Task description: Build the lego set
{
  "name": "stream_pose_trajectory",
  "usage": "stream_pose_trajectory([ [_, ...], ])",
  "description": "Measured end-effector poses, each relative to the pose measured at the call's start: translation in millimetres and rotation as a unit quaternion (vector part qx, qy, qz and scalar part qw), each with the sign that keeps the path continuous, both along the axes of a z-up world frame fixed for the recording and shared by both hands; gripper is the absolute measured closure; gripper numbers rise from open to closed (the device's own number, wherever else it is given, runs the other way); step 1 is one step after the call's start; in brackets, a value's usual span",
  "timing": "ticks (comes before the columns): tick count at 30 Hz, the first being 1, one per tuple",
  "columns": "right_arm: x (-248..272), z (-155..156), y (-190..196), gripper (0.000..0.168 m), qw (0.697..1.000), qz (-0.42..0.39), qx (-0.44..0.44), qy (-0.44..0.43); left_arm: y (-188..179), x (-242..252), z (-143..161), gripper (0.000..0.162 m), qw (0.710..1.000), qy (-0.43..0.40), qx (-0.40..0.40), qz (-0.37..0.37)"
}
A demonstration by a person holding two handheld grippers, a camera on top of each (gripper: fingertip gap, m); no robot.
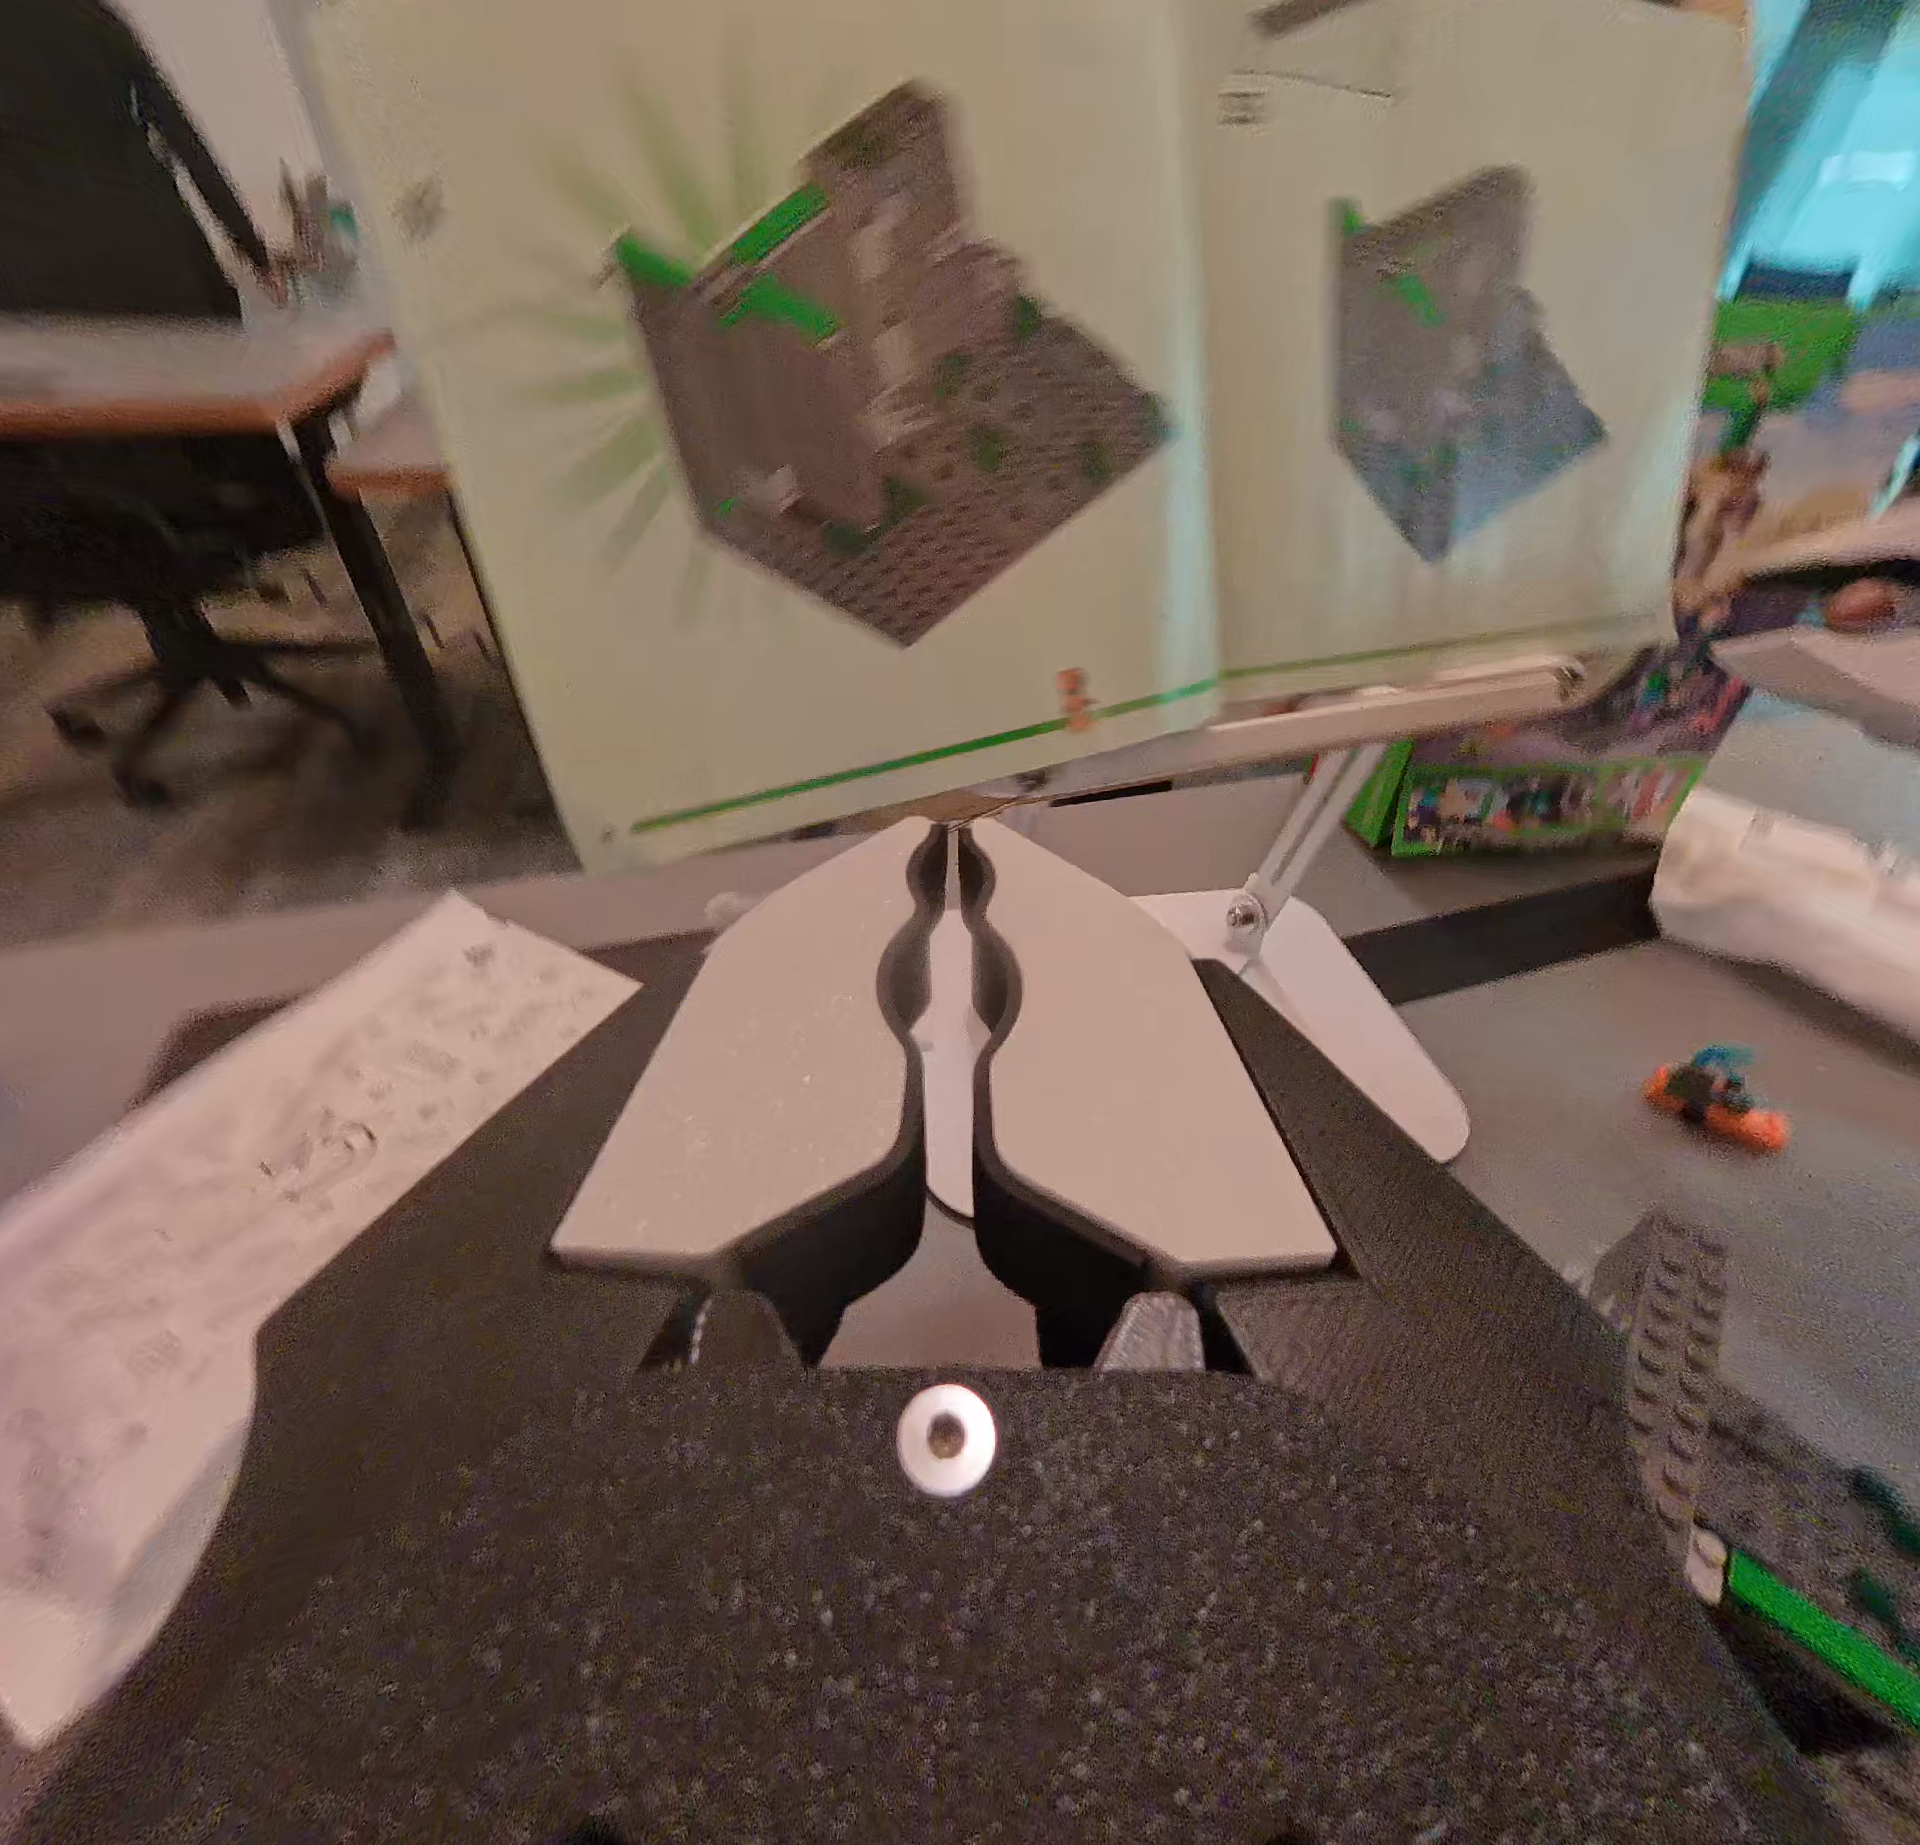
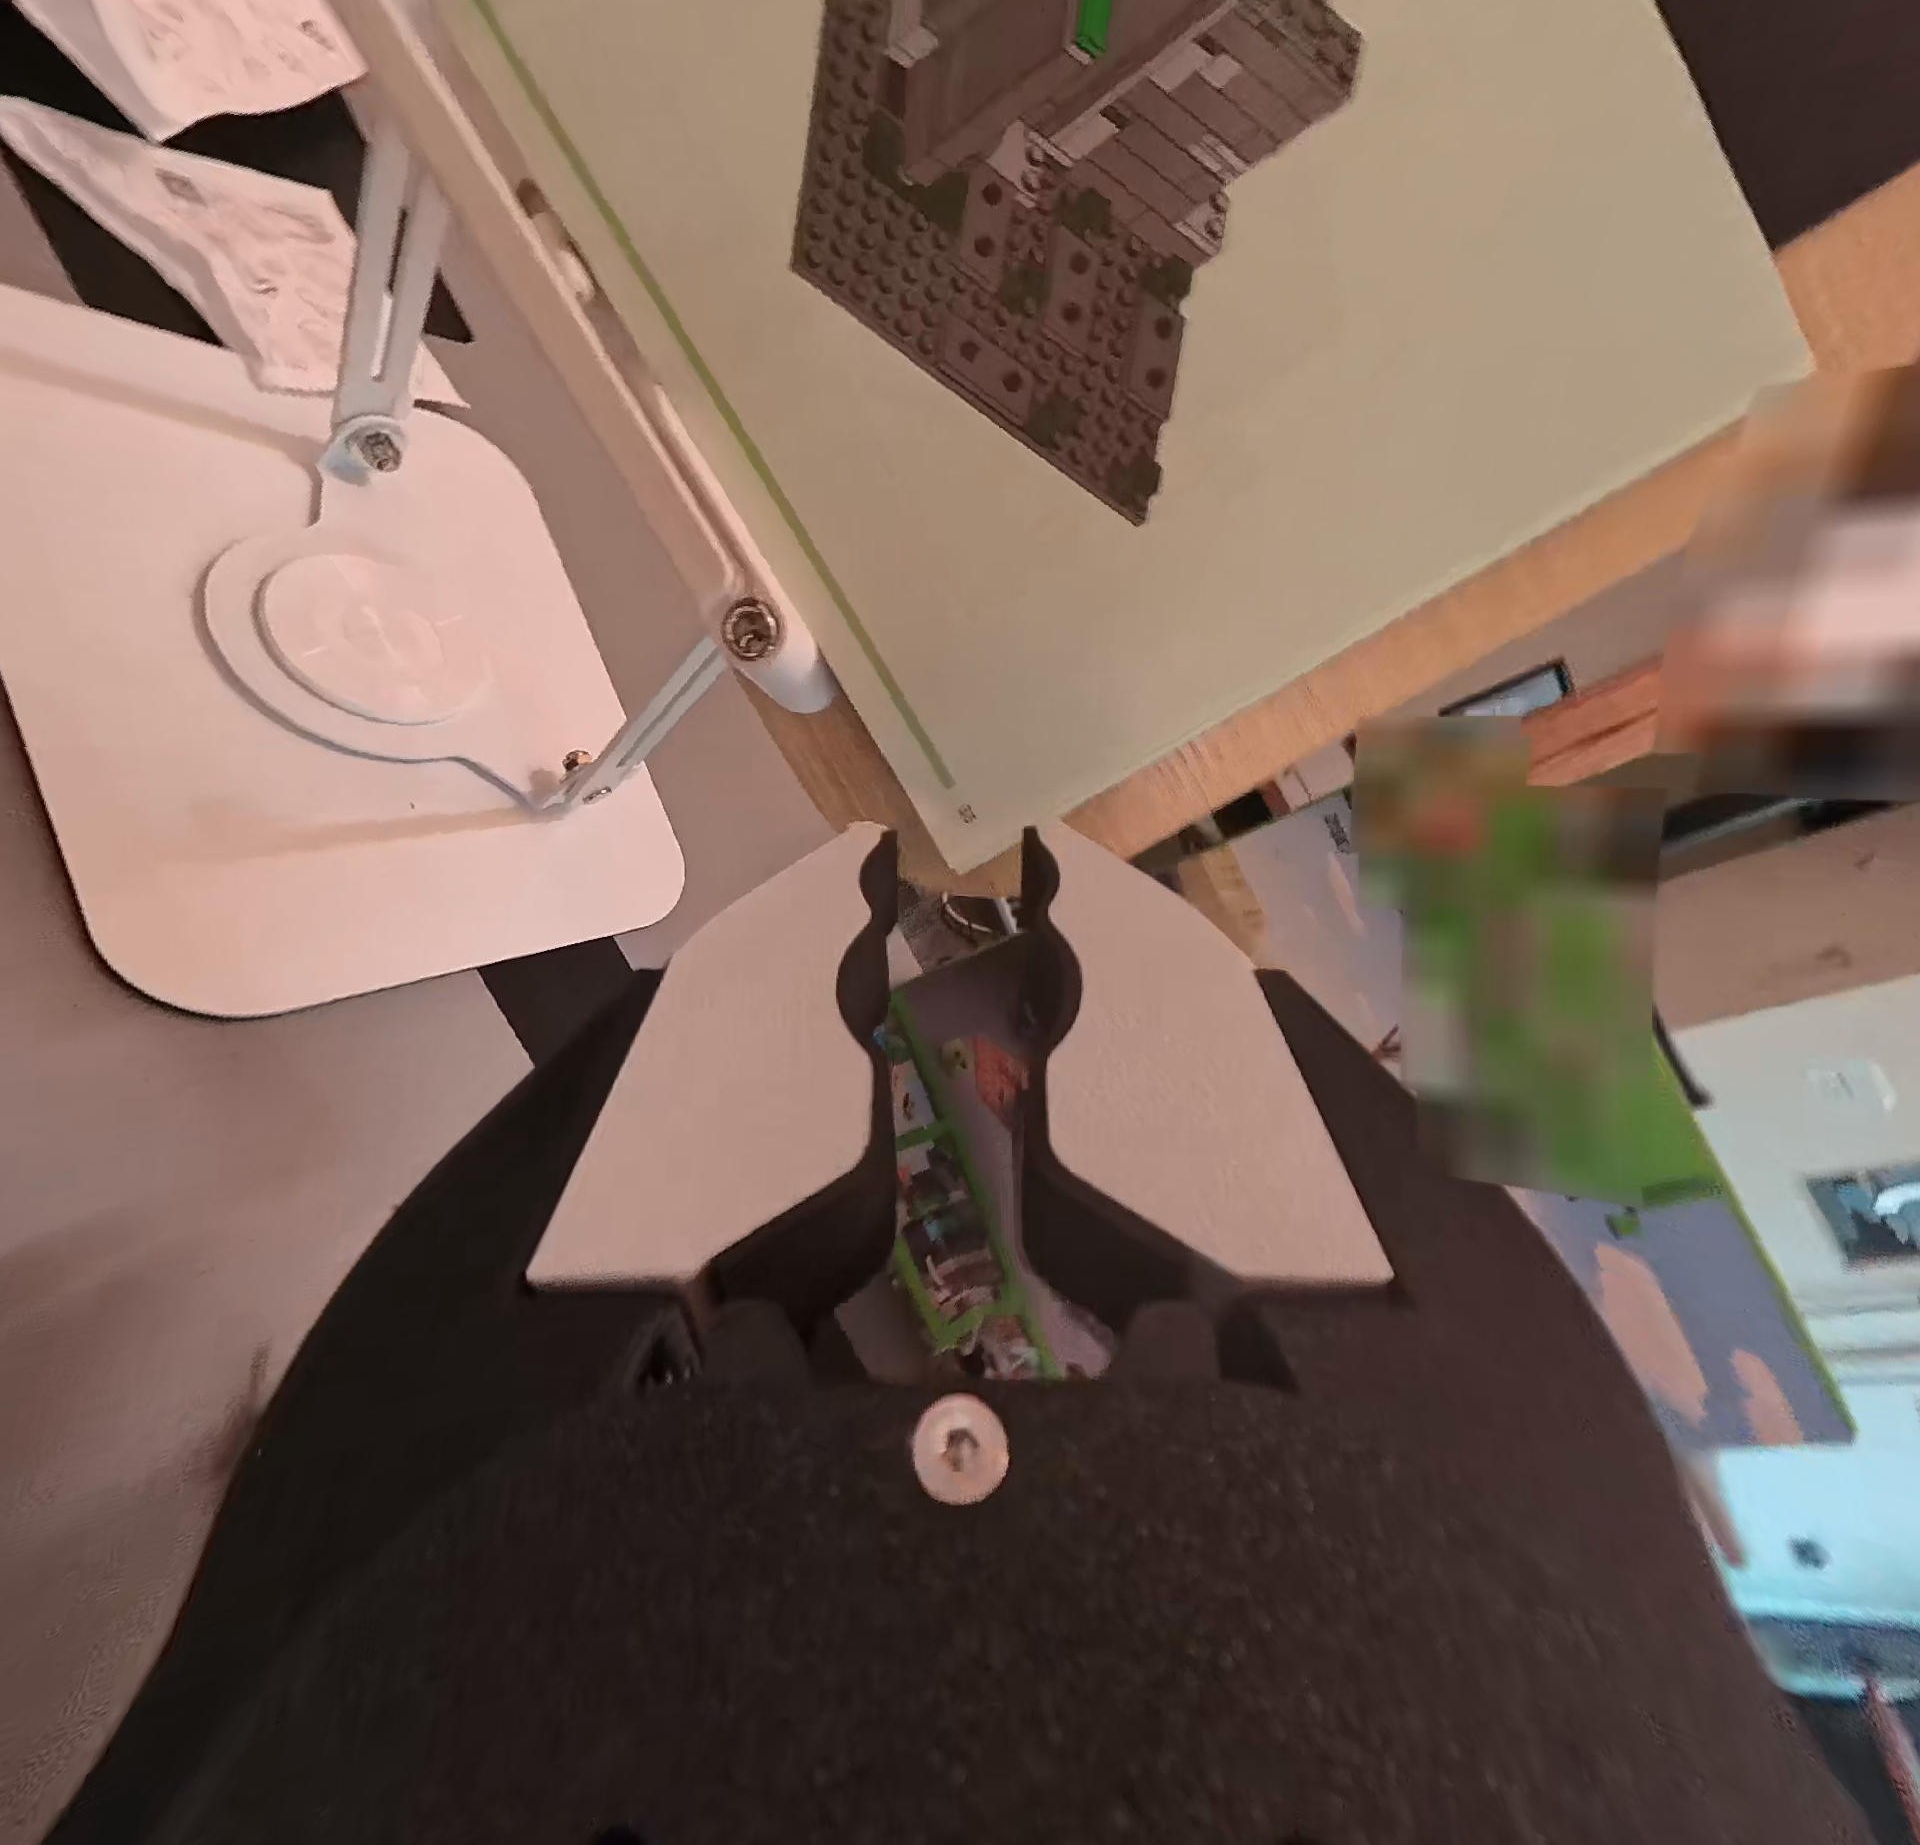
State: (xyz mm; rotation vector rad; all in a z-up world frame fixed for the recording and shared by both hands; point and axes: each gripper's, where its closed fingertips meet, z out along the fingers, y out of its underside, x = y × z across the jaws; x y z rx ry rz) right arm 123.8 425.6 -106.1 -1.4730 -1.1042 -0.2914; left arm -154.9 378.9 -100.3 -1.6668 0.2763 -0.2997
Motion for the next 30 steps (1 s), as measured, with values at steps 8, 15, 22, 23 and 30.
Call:
stream_pose_trajectory([
  [8,-11.3,-3.9,13.3,0.139,0.987,0.083,0.058,-0.122,-28.2,71.1,33.7,0.160,0.978,0.172,0.096,-0.063],
  [15,-8.5,-9.5,20.8,0.146,0.976,0.100,0.087,-0.172,-30.8,89.5,25.0,0.161,0.971,0.199,0.100,-0.085],
  [22,-10.4,-10.5,19.3,0.156,0.973,0.111,0.075,-0.190,-28.5,90.5,16.2,0.161,0.970,0.202,0.090,-0.097],
  [23,-10.5,-11.0,19.1,0.157,0.972,0.113,0.072,-0.192,-28.4,90.5,15.5,0.161,0.970,0.203,0.089,-0.097],
  [30,-11.0,-11.6,17.1,0.162,0.977,0.125,0.025,-0.170,-30.0,91.1,11.1,0.162,0.970,0.203,0.090,-0.100],
])
